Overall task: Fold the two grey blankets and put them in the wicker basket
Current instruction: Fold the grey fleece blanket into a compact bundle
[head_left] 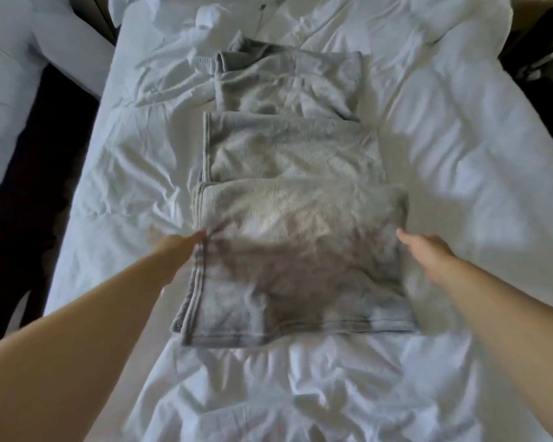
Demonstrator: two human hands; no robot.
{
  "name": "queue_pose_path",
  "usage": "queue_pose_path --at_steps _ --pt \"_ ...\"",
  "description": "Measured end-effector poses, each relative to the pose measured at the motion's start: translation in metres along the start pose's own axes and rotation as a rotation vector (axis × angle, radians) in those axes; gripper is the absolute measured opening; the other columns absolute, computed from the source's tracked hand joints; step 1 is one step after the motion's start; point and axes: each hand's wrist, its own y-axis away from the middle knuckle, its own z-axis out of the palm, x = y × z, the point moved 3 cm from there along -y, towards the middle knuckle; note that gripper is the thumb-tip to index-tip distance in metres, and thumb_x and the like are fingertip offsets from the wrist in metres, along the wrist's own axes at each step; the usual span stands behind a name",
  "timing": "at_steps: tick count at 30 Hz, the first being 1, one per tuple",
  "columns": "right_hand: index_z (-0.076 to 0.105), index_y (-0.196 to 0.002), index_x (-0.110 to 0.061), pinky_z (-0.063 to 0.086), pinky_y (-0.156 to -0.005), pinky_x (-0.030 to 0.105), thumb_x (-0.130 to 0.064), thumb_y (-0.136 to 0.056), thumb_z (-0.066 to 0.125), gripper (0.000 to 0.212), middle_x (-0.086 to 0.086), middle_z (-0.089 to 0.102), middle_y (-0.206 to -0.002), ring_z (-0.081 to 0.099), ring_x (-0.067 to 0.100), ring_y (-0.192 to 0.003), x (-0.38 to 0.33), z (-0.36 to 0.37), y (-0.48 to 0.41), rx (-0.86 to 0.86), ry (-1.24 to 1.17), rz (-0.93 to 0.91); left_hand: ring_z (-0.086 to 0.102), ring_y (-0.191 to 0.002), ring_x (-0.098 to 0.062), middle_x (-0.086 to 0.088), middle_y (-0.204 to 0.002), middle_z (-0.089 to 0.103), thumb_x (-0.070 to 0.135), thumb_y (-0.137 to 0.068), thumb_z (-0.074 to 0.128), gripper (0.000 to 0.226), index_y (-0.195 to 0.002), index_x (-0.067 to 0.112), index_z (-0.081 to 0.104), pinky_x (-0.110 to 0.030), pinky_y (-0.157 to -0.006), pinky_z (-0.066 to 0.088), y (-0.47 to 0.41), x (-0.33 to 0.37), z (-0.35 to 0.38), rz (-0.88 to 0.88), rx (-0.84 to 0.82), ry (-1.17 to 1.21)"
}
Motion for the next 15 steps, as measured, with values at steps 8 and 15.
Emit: queue_pose_path --at_steps 8,15 --pt "0.064 -0.112 0.005 0.046 -0.077 0.035 -0.024 -0.085 0.07 0.04 0.023 0.066 -0.111 0.061 0.029 -0.093 0.114 0.041 0.037 -0.096 0.008 0.193 0.054 -0.071 -0.022 -0.006 -0.085 0.064 0.054 -0.079 0.067 0.04 -0.091 0.018 0.055 -0.031 -0.065 0.04 0.026 -0.117 0.06 0.028 0.077 -0.24" --pt "0.064 -0.104 0.005 0.053 -0.086 0.047 -0.023 -0.083 0.073 0.036 0.024 0.068 -0.1 0.065 0.038 -0.09 0.09 -0.001 0.074 -0.195 -0.082 0.357 0.063 -0.089 -0.04 -0.024 -0.095 0.067 0.025 -0.098 0.044 0.031 -0.097 0.003 0.066 -0.038 -0.076 0.05 0.061 -0.074 0.016 0.098 0.161 -0.232"
